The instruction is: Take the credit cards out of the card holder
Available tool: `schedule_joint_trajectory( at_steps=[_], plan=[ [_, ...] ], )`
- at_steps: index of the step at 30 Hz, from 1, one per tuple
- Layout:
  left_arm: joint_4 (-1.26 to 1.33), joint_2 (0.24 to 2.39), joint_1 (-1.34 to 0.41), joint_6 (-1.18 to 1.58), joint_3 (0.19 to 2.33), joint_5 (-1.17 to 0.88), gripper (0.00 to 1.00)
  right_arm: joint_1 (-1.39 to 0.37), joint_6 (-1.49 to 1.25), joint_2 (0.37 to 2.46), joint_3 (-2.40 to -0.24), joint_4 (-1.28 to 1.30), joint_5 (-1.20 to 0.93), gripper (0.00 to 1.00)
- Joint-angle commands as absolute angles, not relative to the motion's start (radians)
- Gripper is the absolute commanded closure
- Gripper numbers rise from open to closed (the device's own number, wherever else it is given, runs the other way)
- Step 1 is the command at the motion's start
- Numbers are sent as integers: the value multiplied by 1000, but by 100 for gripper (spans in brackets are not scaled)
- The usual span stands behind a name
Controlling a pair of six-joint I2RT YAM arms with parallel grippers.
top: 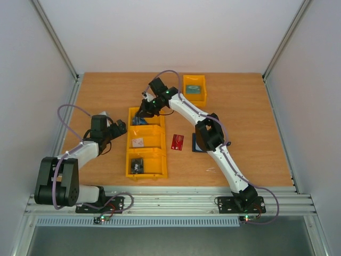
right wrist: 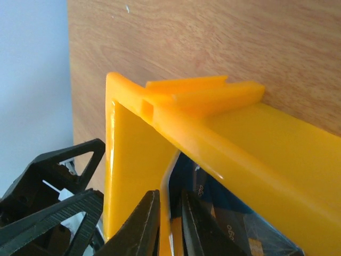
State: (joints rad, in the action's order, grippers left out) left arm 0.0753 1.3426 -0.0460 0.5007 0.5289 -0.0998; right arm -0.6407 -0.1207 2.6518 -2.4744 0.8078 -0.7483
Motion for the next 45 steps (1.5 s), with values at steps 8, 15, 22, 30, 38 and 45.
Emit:
schedule_joint_trajectory(
  at_steps=[8, 15, 22, 30, 38, 45],
  plan=[
    [138, 1354, -42, 513, 516, -89, 1, -653, -68, 2606, -2496, 875, -570, 58],
    [141, 1356, -42, 515, 517, -89, 1, -664, 87, 2532, -2513, 986, -376, 52],
    [147, 1356, -44, 515, 512, -89, 1, -726, 192, 2540, -2508, 1062, -126, 68],
    [189, 1378, -66, 513, 498, -101, 1, -759, 254, 2608, -2512, 1089, 40, 86],
    [214, 1409, -98, 501, 507, -97, 1, -784, 260, 2664, -2514, 1058, 16, 88],
    [231, 1425, -119, 497, 515, -91, 1, -786, 256, 2685, -2516, 1013, -138, 87]
  ],
)
